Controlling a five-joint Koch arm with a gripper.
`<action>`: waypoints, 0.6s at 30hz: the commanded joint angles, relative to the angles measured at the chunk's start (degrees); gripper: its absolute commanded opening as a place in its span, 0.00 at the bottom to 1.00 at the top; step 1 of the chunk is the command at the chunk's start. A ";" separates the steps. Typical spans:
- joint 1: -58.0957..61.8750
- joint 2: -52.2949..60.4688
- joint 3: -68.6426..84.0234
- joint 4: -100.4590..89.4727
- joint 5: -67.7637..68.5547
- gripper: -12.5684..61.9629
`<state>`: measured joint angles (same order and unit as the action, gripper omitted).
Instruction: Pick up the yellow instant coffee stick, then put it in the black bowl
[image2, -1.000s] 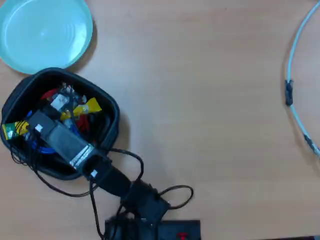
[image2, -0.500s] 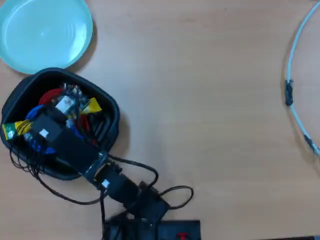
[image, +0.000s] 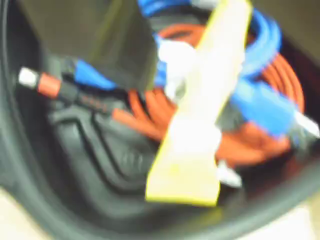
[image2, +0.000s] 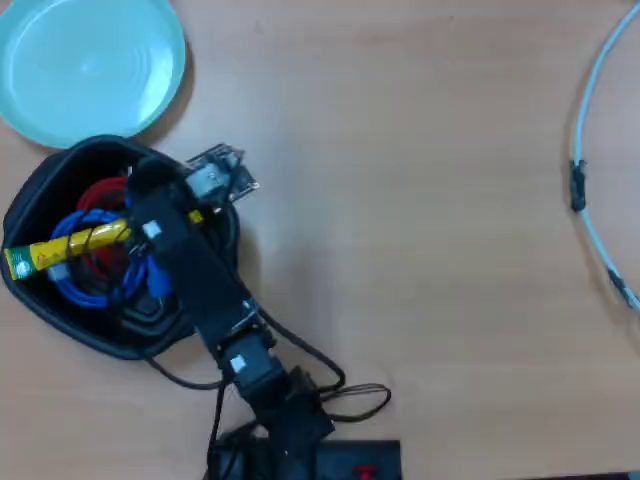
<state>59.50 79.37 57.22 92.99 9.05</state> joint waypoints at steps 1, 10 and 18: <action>3.60 6.06 2.55 -3.08 -3.87 0.82; 14.33 27.07 38.58 -29.97 -10.72 0.81; 23.99 40.34 53.70 -32.26 -10.46 0.81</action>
<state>81.74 115.05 111.88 64.86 -0.79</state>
